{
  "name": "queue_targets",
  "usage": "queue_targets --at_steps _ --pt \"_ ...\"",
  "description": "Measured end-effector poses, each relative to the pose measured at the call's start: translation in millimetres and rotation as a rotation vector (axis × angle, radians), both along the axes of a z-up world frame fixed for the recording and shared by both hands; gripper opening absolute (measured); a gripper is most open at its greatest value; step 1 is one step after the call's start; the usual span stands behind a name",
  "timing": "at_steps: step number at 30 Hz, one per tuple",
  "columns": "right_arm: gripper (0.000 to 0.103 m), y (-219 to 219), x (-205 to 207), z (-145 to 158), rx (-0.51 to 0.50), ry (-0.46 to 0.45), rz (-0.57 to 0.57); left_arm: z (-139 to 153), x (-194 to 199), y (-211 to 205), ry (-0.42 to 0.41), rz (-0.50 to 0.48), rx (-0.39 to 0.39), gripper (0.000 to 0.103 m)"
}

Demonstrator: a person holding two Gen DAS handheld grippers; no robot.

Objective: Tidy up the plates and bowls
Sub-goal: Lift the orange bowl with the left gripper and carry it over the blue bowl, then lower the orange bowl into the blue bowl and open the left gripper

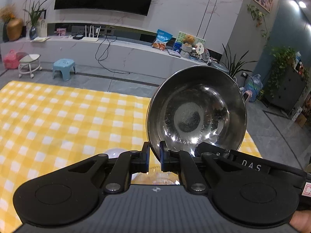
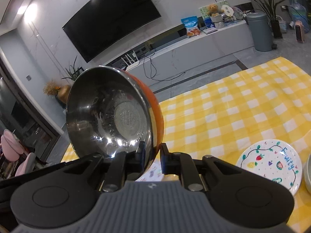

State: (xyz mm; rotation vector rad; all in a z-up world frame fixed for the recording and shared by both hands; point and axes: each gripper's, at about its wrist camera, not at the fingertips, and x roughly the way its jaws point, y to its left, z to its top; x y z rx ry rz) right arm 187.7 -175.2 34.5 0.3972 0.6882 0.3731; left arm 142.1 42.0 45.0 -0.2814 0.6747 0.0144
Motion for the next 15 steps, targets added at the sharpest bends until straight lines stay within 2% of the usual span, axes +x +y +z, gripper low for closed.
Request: queue_targets --at_steps 4,12,15 --pt "0.013 3 -21 3 -0.012 0.003 0.02 1 -16 6 0.02 -0.007 -0.023 0.011" --pt "0.013 5 -62 -3 -0.019 0.067 0.077 4 -60 4 0.044 -0.011 0.017 0.011" --pt "0.013 8 -81 -8 0.0 0.09 0.093 -1 -77 9 0.073 0.008 -0.003 0.011"
